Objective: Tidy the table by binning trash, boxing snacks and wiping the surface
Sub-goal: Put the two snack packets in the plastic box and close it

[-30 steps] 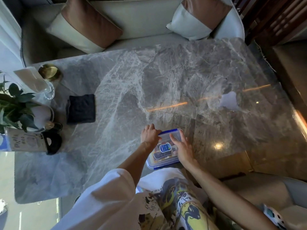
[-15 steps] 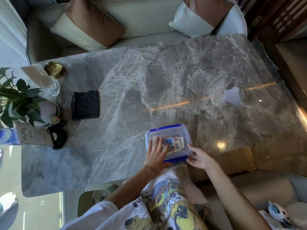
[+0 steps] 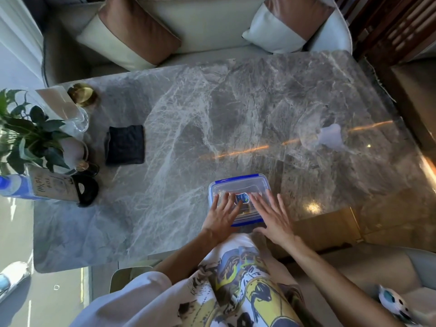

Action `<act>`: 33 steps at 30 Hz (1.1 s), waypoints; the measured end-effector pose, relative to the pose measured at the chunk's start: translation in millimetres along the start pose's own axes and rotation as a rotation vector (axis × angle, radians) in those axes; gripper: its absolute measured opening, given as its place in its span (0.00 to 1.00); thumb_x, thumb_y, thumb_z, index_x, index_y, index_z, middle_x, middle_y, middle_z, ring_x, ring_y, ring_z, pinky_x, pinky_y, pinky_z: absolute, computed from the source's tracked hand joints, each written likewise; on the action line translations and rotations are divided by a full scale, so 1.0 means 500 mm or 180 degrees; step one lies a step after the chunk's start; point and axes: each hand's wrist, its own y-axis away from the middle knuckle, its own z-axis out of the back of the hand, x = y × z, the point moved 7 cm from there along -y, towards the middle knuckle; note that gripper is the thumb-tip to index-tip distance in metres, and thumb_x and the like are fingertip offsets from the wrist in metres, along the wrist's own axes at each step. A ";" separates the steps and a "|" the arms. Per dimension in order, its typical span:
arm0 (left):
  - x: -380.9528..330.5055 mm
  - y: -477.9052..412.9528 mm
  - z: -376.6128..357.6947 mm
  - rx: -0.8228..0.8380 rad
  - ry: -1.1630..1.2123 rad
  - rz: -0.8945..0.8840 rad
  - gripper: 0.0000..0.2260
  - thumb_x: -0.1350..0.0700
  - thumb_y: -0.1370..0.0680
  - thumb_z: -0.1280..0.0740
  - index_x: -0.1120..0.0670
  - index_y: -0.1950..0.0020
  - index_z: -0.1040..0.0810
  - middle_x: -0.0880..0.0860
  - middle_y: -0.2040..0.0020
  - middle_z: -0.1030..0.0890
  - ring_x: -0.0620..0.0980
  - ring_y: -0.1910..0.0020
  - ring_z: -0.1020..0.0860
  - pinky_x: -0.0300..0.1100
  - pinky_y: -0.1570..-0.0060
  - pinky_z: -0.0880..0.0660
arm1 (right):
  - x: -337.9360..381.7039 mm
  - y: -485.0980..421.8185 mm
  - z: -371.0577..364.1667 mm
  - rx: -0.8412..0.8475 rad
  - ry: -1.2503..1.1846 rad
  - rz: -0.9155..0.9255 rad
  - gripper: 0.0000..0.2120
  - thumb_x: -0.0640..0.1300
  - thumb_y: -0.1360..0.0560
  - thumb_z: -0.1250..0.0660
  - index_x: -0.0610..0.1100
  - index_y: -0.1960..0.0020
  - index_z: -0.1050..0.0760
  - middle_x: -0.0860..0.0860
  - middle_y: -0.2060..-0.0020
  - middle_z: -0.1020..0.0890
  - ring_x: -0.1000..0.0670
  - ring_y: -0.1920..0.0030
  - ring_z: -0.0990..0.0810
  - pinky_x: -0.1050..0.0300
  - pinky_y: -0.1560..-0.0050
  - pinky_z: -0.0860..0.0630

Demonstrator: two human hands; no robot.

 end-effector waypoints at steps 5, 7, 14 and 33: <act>0.001 0.002 0.008 0.0010 0.0224 -0.0040 0.35 0.39 0.21 0.44 0.52 0.21 0.57 0.60 0.21 0.56 0.62 0.22 0.58 0.60 0.25 0.60 | -0.013 -0.008 0.005 -0.0079 -0.0197 -0.0188 0.55 0.49 0.36 0.22 0.52 0.22 0.56 0.51 0.25 0.36 0.49 0.24 0.43 0.44 0.23 0.58; 0.000 0.000 0.006 0.0011 0.0272 -0.0077 0.35 0.40 0.21 0.43 0.51 0.21 0.56 0.61 0.21 0.54 0.63 0.22 0.57 0.61 0.25 0.60 | -0.012 -0.010 0.003 -0.0103 -0.0290 -0.0194 0.55 0.47 0.39 0.20 0.50 0.22 0.51 0.49 0.28 0.31 0.48 0.26 0.36 0.46 0.23 0.56; 0.024 0.021 0.069 -0.0792 0.1289 0.0223 0.27 0.46 0.21 0.39 0.52 0.24 0.39 0.57 0.24 0.36 0.58 0.24 0.42 0.58 0.24 0.52 | -0.019 -0.007 0.065 -0.0435 -0.1172 -0.0067 0.38 0.47 0.26 0.29 0.53 0.23 0.46 0.56 0.27 0.37 0.53 0.25 0.42 0.51 0.24 0.60; 0.090 0.101 -0.048 -0.0691 0.5943 0.2967 0.13 0.55 0.19 0.38 0.56 0.36 0.25 0.51 0.55 0.19 0.48 0.56 0.22 0.41 0.56 0.24 | -0.110 -0.064 0.014 0.1140 -0.5033 -0.2118 0.30 0.61 0.21 0.46 0.46 0.25 0.41 0.44 0.27 0.34 0.43 0.29 0.33 0.49 0.35 0.33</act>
